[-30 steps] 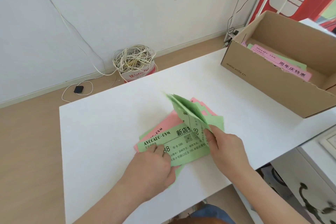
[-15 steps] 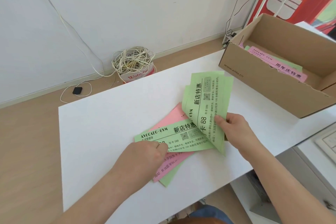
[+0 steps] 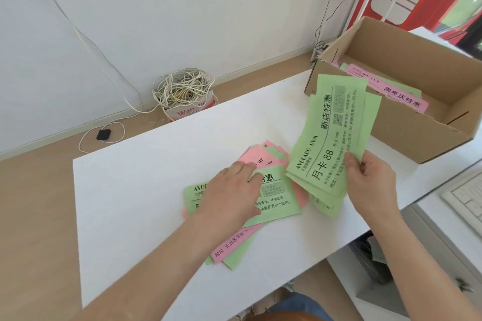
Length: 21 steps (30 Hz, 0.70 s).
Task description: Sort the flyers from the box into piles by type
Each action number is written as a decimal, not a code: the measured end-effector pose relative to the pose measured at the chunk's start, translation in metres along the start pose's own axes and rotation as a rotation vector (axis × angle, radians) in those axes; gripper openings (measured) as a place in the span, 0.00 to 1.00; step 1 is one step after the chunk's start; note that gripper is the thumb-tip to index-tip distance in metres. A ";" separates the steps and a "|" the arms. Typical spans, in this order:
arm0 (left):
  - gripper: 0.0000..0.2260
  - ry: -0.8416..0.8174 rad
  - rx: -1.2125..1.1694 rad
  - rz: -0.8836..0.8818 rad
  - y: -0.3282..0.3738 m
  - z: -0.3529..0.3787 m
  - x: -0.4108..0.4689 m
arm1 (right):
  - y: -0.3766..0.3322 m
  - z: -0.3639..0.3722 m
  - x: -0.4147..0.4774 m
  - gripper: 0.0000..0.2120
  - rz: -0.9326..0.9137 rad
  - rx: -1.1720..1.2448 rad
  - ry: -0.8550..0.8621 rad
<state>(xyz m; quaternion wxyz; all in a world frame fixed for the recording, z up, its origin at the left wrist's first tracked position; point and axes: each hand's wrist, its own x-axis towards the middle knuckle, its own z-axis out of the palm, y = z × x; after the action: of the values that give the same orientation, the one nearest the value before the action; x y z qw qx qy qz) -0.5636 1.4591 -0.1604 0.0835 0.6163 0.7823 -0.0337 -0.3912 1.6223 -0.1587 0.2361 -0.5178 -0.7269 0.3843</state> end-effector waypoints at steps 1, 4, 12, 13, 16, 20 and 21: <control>0.33 -0.037 0.012 -0.038 0.004 0.003 0.011 | -0.001 -0.006 0.001 0.13 -0.083 -0.078 0.048; 0.38 -0.102 -0.001 -0.160 0.003 0.006 0.028 | -0.008 -0.020 0.004 0.09 -0.423 -0.362 0.233; 0.28 0.096 -0.002 -0.193 -0.011 0.013 0.014 | 0.029 0.021 -0.012 0.22 -0.587 -0.660 0.032; 0.26 0.126 -0.044 -0.192 -0.015 0.017 0.009 | 0.035 0.024 -0.013 0.21 -0.496 -0.641 -0.014; 0.23 0.234 -0.053 -0.138 -0.023 0.027 -0.002 | 0.032 0.024 -0.011 0.13 -0.255 -0.469 -0.104; 0.26 0.350 -0.015 -0.112 -0.026 0.037 -0.008 | 0.021 0.021 -0.005 0.18 -0.148 -0.291 -0.101; 0.25 0.369 -0.009 -0.107 -0.027 0.038 -0.009 | 0.020 0.021 -0.005 0.18 -0.161 -0.288 -0.102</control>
<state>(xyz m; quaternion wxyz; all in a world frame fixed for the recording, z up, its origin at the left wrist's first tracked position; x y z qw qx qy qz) -0.5843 1.4381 -0.1980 -0.0604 0.5690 0.8163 0.0791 -0.3940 1.6145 -0.1873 0.1521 -0.4664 -0.8246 0.2816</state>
